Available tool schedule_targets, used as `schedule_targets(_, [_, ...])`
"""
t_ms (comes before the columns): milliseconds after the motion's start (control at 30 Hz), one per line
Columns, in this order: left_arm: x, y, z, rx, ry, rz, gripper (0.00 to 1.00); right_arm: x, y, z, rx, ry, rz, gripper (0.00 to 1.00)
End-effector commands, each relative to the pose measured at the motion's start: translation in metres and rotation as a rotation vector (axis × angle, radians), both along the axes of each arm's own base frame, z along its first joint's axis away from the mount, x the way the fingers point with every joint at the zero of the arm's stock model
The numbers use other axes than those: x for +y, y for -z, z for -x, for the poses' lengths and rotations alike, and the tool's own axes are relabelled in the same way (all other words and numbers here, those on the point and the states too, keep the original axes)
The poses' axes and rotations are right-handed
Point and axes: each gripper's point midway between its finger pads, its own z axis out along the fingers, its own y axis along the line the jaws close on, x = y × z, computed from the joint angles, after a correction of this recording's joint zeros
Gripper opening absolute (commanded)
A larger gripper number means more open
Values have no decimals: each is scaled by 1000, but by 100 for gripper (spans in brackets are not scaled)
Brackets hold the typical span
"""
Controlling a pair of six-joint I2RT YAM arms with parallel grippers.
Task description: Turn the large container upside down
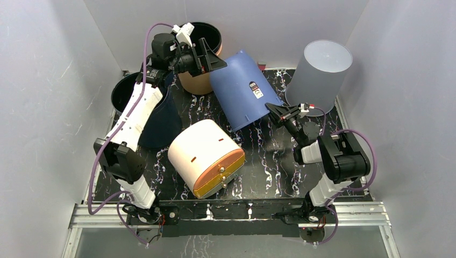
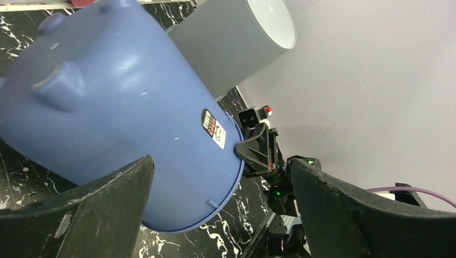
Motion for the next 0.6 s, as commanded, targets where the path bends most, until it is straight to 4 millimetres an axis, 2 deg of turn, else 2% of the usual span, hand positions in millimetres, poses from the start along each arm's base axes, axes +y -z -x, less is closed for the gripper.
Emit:
schedule_targets(0, [2, -35, 24, -74, 44, 59, 98, -4, -29, 55, -312, -19, 79, 0])
schedule_targets(467, [3, -28, 32, -55, 50, 59, 99, -13, 23, 95, -167, -15, 152, 1])
schedule_targets(567, [3, -29, 34, -55, 53, 62, 98, -15, 30, 100, -144, -18, 161, 14])
